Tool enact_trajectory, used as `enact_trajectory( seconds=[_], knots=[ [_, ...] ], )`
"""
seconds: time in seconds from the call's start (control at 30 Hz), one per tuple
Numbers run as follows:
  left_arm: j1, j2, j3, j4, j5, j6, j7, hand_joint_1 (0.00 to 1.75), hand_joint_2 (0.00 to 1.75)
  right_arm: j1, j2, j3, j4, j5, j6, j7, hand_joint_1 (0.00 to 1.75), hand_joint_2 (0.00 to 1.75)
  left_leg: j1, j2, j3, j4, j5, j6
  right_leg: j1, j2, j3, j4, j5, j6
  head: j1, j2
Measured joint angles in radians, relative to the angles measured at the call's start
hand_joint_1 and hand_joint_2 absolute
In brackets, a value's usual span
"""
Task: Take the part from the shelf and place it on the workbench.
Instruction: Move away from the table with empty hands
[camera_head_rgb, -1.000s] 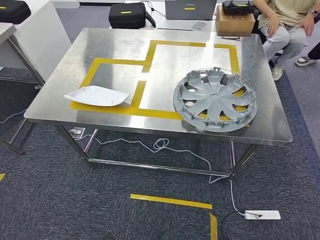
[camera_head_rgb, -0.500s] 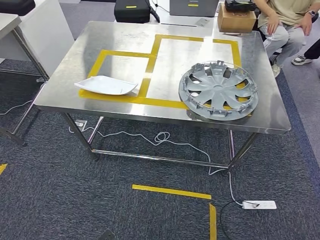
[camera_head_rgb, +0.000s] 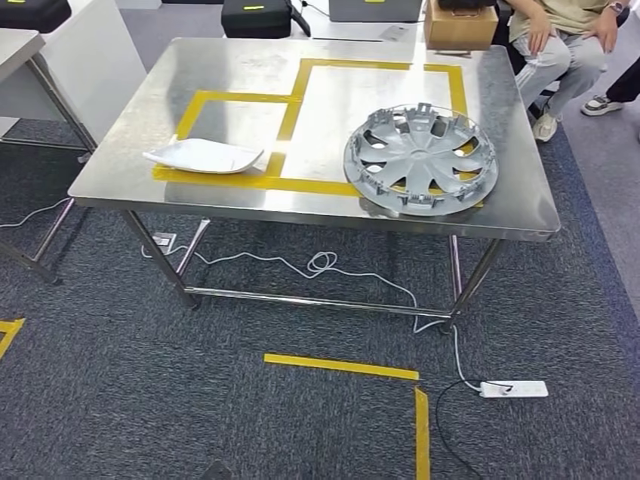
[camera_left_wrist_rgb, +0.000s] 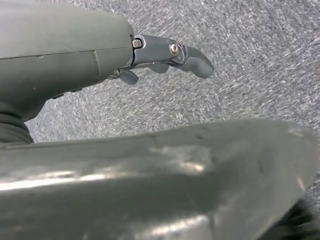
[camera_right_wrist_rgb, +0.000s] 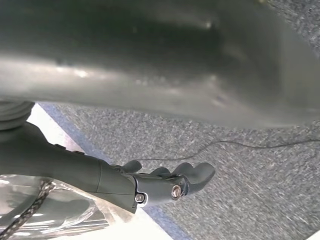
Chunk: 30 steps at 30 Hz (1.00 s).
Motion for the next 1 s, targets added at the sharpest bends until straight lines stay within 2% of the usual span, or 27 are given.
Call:
enact_trajectory(
  seconds=[0.03,0.07,0.1,0.17,0.2,0.23,0.27,0.33,0.37,0.4,0.43,0.47,0.53,0.57,0.6,0.67,0.7,0.73,0.77,0.83,0.87,0.9,0.93,0.97,1.0],
  knots=[
    [0.0,0.001,0.0,0.0,0.0,0.0,0.0,0.0,0.0,0.0,0.001,0.0,0.0,0.0,0.0,0.0,0.0,0.0,-0.002,-0.002,0.041,-0.07,0.02,0.009,0.002,0.0,-0.003,0.001,0.003,0.003,0.001,0.0],
    [-0.001,0.002,0.001,0.0,0.0,0.0,0.0,0.0,0.0,-0.001,0.001,0.0,0.0,0.0,0.0,-0.001,0.0,0.0,-0.006,-0.003,0.069,-0.12,0.03,0.017,0.002,0.0,-0.006,0.002,0.007,0.008,0.001,0.0],
    [-0.001,0.003,0.001,0.0,0.0,0.0,0.0,0.0,0.0,-0.001,0.002,0.0,0.0,0.0,0.0,-0.001,0.0,0.0,-0.009,-0.004,0.08,-0.144,0.031,0.021,0.001,-0.001,-0.009,0.002,0.012,0.014,0.001,0.0],
    [-0.001,0.004,0.001,0.0,0.0,0.0,0.0,0.0,0.0,-0.002,0.002,0.0,0.0,0.0,0.0,-0.002,0.0,0.0,-0.011,-0.004,0.079,-0.157,0.037,0.027,-0.001,-0.001,-0.014,0.0,0.021,0.028,0.0,0.0],
    [-0.001,0.004,0.002,0.0,0.0,0.0,0.0,0.0,0.0,-0.002,0.002,-0.001,0.0,0.0,0.0,-0.002,0.0,0.0,-0.01,-0.002,0.077,-0.163,0.043,0.031,-0.002,-0.001,-0.019,0.003,0.016,0.034,0.001,0.0],
    [-0.002,0.004,0.002,0.0,0.0,0.0,0.0,0.0,0.0,-0.001,0.002,-0.001,0.0,0.0,0.0,-0.002,0.0,0.0,-0.007,0.0,0.074,-0.169,0.051,0.036,-0.002,0.0,-0.029,0.019,-0.003,0.038,0.002,0.0],
    [-0.004,0.004,0.002,0.0,0.001,0.0,0.0,0.0,0.0,-0.001,0.002,-0.001,0.0,0.0,0.001,-0.002,0.0,0.0,-0.005,0.001,0.068,-0.174,0.059,0.042,-0.002,0.001,-0.045,0.057,-0.035,0.042,0.005,0.0],
    [-0.006,0.003,0.002,0.0,0.0,0.0,-0.001,0.0,0.0,-0.002,0.001,-0.002,0.0,0.0,0.002,-0.002,0.0,0.0,-0.006,0.004,0.049,-0.169,0.07,0.047,-0.003,0.002,-0.095,0.188,-0.117,0.049,0.008,0.0],
    [-0.006,0.003,0.002,0.0,0.0,0.0,-0.001,0.0,0.0,-0.002,0.001,-0.003,0.0,0.0,0.003,-0.002,0.0,0.0,-0.007,0.005,0.038,-0.165,0.075,0.048,-0.003,0.003,-0.115,0.251,-0.143,0.052,0.008,0.0],
    [-0.006,0.002,0.002,0.0,0.0,0.0,-0.001,0.0,0.0,-0.001,0.0,-0.003,0.0,0.0,0.003,-0.003,0.0,0.0,-0.008,0.006,0.026,-0.159,0.08,0.048,-0.003,0.002,-0.122,0.287,-0.15,0.055,0.008,0.0],
    [-0.006,0.002,0.002,0.0,0.0,0.0,-0.001,0.0,0.0,-0.001,-0.001,-0.004,0.0,0.0,0.003,-0.003,0.0,0.0,-0.009,0.007,0.015,-0.153,0.084,0.047,-0.003,0.002,-0.109,0.285,-0.138,0.056,0.008,0.0],
    [-0.007,0.002,0.002,0.0,0.0,0.0,-0.001,0.0,0.0,0.0,-0.001,-0.004,0.0,-0.001,0.004,-0.003,0.0,0.0,-0.009,0.007,0.005,-0.146,0.087,0.045,-0.004,0.002,-0.076,0.242,-0.11,0.056,0.008,0.0],
    [-0.008,0.001,0.002,0.0,0.0,-0.001,-0.001,0.0,0.0,-0.003,-0.002,-0.004,0.0,-0.001,0.004,-0.005,0.0,0.0,-0.01,0.007,-0.013,-0.132,0.093,0.04,-0.003,0.002,0.021,0.094,-0.067,0.052,0.008,0.0],
    [-0.009,0.001,0.002,0.0,0.0,-0.002,-0.001,0.0,0.0,-0.005,-0.002,-0.004,0.0,-0.001,0.005,-0.006,0.0,0.0,-0.011,0.006,-0.02,-0.126,0.097,0.035,-0.002,0.003,0.054,0.038,-0.059,0.047,0.007,0.0],
    [-0.01,0.001,0.002,0.0,0.0,-0.003,-0.001,0.0,0.0,-0.007,-0.002,-0.004,0.0,-0.001,0.005,-0.007,0.0,0.0,-0.013,0.006,-0.025,-0.122,0.102,0.03,-0.001,0.004,0.071,0.005,-0.059,0.041,0.007,0.0],
    [-0.011,0.001,0.002,0.0,0.0,-0.004,-0.001,0.0,0.0,-0.007,-0.002,-0.004,0.0,-0.001,0.005,-0.007,0.0,0.0,-0.014,0.006,-0.03,-0.119,0.112,0.019,0.0,0.004,0.062,-0.002,-0.056,0.029,0.006,0.0],
    [-0.011,0.001,0.002,0.0,0.001,-0.004,-0.001,0.0,0.0,-0.007,-0.001,-0.004,0.0,-0.001,0.006,-0.007,0.0,0.0,-0.013,0.005,-0.033,-0.115,0.109,0.013,-0.001,0.003,0.054,-0.003,-0.05,0.02,0.006,0.0],
    [-0.01,0.002,0.003,0.0,0.001,-0.005,-0.001,0.0,0.0,-0.007,-0.001,-0.004,0.0,-0.001,0.006,-0.007,0.0,0.0,-0.012,0.003,-0.04,-0.102,0.09,0.007,-0.003,0.001,0.047,-0.004,-0.043,0.01,0.004,0.0],
    [-0.01,0.002,0.003,0.0,0.001,-0.005,-0.001,0.0,0.0,-0.007,-0.001,-0.004,0.0,-0.001,0.006,-0.007,0.0,0.0,-0.01,0.002,-0.051,-0.071,0.054,0.0,-0.004,0.0,0.039,-0.005,-0.033,0.001,0.003,0.0],
    [-0.01,0.002,0.003,0.0,0.002,-0.004,-0.001,0.0,0.0,-0.007,-0.001,-0.005,0.0,-0.001,0.007,-0.007,0.0,0.0,-0.004,0.001,-0.08,0.044,-0.045,-0.01,-0.005,-0.002,0.023,-0.003,-0.015,-0.007,0.0,0.0],
    [-0.01,0.002,0.003,0.0,0.002,-0.004,-0.001,0.0,0.0,-0.007,-0.002,-0.005,0.0,0.0,0.007,-0.007,0.0,0.0,-0.002,0.001,-0.091,0.106,-0.08,-0.014,-0.004,-0.002,0.014,0.0,-0.007,-0.007,0.0,0.0],
    [-0.01,0.002,0.004,0.0,0.003,-0.003,-0.001,0.0,0.0,-0.007,-0.002,-0.005,0.0,0.0,0.007,-0.007,0.0,0.0,0.0,0.001,-0.091,0.146,-0.093,-0.016,-0.004,-0.003,0.002,0.004,0.001,-0.006,0.0,0.0],
    [-0.01,0.002,0.004,0.0,0.005,-0.003,-0.001,0.0,0.0,-0.007,-0.001,-0.005,0.0,0.0,0.007,-0.007,0.0,0.0,0.002,0.001,-0.077,0.153,-0.085,-0.016,-0.004,-0.003,-0.011,0.009,0.007,-0.005,0.0,0.0],
    [-0.011,0.002,0.004,0.0,0.007,-0.002,-0.001,0.0,0.0,-0.007,-0.001,-0.005,0.0,0.001,0.008,-0.007,0.0,0.0,0.003,0.001,-0.046,0.12,-0.061,-0.015,-0.004,-0.002,-0.024,0.014,0.013,-0.003,-0.001,0.0],
    [-0.011,0.002,0.004,0.0,0.008,-0.002,-0.001,0.0,0.0,-0.007,-0.001,-0.005,0.0,0.002,0.008,-0.007,0.0,0.0,0.003,0.0,-0.001,0.055,-0.031,-0.013,-0.004,-0.002,-0.036,0.02,0.018,0.0,-0.001,0.0]
  ],
)
